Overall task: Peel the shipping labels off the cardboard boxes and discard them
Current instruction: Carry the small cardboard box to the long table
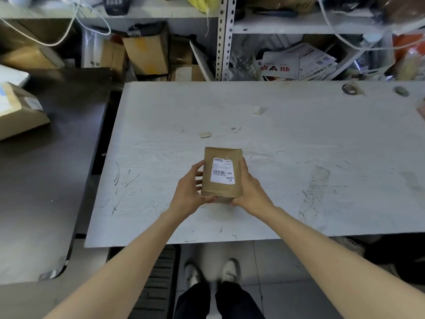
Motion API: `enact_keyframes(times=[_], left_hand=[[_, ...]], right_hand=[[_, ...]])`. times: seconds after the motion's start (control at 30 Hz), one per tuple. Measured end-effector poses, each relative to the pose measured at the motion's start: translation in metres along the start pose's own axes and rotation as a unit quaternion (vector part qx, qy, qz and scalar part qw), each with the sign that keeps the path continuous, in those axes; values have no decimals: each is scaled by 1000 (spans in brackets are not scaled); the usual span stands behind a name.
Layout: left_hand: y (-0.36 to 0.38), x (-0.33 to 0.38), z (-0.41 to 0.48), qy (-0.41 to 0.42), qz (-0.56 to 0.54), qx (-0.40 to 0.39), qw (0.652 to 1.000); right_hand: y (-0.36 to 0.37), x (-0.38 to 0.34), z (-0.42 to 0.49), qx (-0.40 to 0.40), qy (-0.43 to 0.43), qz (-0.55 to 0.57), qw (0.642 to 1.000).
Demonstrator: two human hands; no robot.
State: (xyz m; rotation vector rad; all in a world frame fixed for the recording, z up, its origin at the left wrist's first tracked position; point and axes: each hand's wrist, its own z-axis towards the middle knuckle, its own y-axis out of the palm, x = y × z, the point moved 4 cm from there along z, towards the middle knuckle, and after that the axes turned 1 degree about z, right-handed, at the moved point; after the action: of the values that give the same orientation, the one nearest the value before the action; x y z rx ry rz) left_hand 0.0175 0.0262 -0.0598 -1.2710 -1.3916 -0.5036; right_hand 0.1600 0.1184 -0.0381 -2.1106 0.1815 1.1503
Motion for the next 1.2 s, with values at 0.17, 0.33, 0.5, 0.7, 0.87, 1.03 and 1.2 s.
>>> enact_keyframes(times=[0.17,0.33,0.5,0.7,0.87,1.03,1.2], left_hand=[[-4,15,-4,15,1,25,1000],[-10,41,1,34,4,28,999],[-9,68,3,54,5,31,998],[-1,92,6,68,12,24,997],[6,105,9,67,29,28,997],[8,122,20,82,54,14,995],[19,144,42,103,79,-26,991]], right_hand=[[-13,-7,-5,41,-11,41,998],[-36,-13,-7,79,-1,97,992],[-59,-23,-14,109,-14,116,987],[-81,-27,-20,116,-16,109,987],[-94,-26,-19,115,-20,103,988],[-106,-25,-16,128,-18,97,987],[-126,-20,-18,173,12,112,978]])
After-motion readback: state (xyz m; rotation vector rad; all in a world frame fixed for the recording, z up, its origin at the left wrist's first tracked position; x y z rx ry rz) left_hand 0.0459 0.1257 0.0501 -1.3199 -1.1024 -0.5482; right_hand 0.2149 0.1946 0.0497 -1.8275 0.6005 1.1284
